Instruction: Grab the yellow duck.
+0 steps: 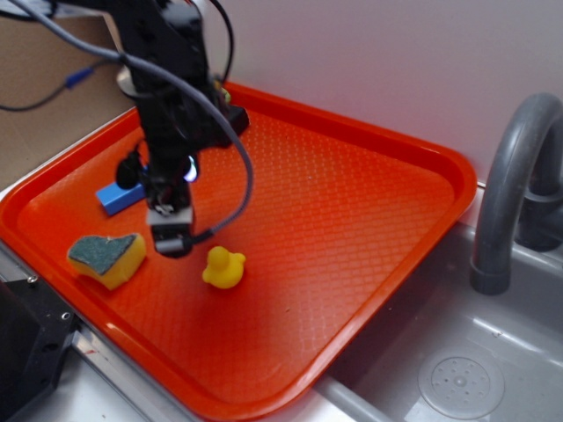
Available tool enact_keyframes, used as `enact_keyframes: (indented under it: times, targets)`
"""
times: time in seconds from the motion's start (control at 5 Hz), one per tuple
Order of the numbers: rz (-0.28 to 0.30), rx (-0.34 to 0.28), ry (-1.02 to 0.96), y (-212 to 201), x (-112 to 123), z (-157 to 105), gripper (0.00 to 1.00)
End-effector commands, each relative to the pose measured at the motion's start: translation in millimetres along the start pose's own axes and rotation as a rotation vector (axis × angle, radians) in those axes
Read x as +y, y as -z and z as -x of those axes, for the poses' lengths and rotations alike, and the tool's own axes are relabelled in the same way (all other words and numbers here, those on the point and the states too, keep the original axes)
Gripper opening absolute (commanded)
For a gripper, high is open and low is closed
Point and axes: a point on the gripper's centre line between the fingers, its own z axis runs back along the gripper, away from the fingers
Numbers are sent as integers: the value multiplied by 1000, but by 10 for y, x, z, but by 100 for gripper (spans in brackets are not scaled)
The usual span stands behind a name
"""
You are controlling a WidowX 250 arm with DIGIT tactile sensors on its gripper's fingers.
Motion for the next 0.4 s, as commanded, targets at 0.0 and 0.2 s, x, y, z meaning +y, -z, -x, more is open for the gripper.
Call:
enact_keyframes:
  times: [0.0, 0.2]
  targets:
    - [-12, 22, 115, 252, -204, -199, 100]
    - [-21, 36, 135, 319, -313, -226, 100]
